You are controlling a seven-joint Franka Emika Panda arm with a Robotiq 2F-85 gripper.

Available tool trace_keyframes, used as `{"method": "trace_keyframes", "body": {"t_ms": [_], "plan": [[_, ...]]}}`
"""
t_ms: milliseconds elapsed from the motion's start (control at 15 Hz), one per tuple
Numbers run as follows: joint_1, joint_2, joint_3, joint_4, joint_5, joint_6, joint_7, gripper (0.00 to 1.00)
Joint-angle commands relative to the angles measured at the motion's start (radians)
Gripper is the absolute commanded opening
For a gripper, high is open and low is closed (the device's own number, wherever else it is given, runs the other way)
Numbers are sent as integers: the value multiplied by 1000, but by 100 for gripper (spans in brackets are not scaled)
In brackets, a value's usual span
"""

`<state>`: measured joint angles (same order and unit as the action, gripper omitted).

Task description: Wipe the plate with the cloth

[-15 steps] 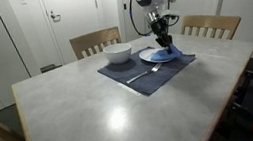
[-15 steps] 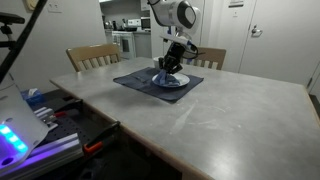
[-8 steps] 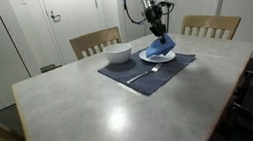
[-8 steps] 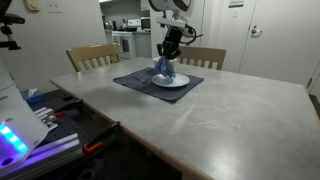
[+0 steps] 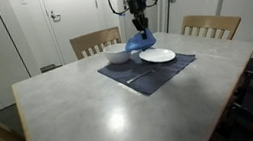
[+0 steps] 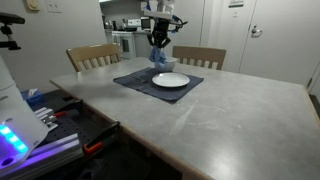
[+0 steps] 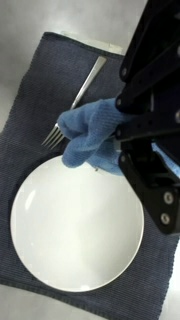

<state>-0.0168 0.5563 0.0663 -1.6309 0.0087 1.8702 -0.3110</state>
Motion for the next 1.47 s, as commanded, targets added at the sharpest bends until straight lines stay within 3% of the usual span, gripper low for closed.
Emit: {"method": "trace_keyframes", "body": {"t_ms": [0, 400, 800, 1200, 1400], "plan": [[26, 5, 23, -29, 1, 94, 1, 2], [80, 44, 57, -23, -13, 157, -11, 2], [98, 77, 100, -25, -13, 169, -87, 2], [109, 144, 113, -7, -74, 215, -208, 2], [114, 169, 110, -3, -98, 252, -205, 2]]}}
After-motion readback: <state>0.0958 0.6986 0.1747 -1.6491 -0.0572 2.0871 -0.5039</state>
